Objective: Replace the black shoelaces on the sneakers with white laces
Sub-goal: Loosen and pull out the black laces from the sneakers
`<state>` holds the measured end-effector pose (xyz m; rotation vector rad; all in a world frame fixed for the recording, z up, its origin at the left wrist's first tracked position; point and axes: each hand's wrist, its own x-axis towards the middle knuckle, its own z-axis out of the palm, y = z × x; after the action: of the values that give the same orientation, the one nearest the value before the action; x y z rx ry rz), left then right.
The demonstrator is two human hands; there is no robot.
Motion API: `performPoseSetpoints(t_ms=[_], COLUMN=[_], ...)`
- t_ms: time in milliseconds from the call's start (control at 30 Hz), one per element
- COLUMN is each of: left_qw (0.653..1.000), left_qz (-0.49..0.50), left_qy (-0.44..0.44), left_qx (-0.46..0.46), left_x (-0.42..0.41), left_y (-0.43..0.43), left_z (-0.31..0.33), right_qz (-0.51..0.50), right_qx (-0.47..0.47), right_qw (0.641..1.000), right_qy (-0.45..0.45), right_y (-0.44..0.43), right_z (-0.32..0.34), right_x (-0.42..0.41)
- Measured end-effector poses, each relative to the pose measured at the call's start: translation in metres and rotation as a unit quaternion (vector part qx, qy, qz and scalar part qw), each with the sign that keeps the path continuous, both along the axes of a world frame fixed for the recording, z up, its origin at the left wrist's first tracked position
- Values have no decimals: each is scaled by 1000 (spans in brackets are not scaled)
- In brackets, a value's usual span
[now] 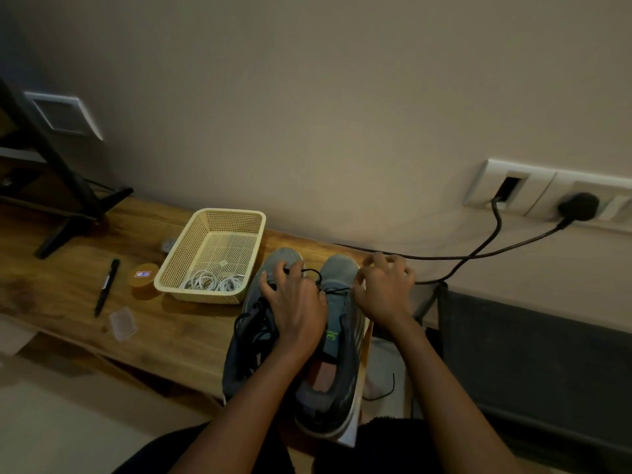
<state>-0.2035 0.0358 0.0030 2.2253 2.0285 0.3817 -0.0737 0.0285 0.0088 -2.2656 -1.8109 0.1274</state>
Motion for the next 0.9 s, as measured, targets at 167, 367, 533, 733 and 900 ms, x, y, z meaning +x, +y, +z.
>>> performPoseSetpoints(t_ms=[167,367,533,733,900], left_qw=[1000,1000,1000,1000,1000], left_qz=[2,-1,-7,-6,-4], left_qy=[-9,-10,-1,2,-2], left_qx=[3,1,-3,1,3], left_x=[0,0,-1,0,0], left_y=[0,0,-1,-1,-1], left_z=[-1,-1,1,1,1], right_qz=[-148,-64,-17,-36,-156], right_qx=[-23,-14,-22,-48,-113], right_qw=[988,994,998,998,980], right_qy=[25,82,50,33,51], right_y=[-6,-2,1,-2,-7], right_z=[4,1,-1,10,12], right_x=[17,4,-15,-1,18])
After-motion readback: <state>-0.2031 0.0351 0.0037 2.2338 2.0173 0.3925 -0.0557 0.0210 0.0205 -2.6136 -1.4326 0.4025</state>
